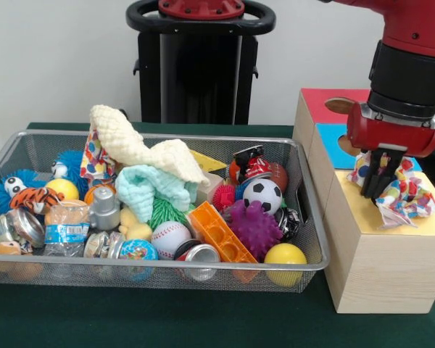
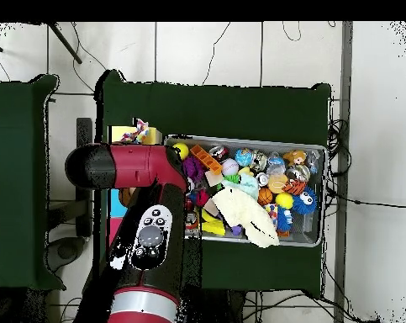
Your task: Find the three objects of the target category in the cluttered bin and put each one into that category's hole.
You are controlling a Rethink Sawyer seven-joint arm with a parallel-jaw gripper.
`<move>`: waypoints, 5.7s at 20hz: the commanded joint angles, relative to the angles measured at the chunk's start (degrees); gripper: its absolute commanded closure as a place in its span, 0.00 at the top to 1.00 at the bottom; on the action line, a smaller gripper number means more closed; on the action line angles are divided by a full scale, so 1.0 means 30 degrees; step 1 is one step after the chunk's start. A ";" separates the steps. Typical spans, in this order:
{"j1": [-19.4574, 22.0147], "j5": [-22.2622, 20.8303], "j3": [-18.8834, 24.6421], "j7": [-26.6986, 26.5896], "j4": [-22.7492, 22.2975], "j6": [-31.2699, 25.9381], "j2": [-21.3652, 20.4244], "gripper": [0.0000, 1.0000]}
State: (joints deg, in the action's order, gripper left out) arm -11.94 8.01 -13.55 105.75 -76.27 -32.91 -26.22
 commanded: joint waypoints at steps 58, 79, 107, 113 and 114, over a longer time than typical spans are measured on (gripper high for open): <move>0.2490 0.0409 0.2730 0.0065 -0.2914 -0.0286 -0.4136 0.00; 0.2106 -0.0108 0.3385 0.1661 -0.2880 0.1891 -0.2932 0.00; 0.1496 0.0635 0.1869 0.3128 0.0161 0.2394 -0.2525 0.00; 0.1859 0.0667 0.2329 0.3010 0.0098 0.3319 -0.1761 0.00; 0.1835 0.0599 0.2308 0.2990 0.0148 0.3429 -0.1671 0.00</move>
State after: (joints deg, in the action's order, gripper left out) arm -7.46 10.36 -8.81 105.75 -75.81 -25.55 -35.16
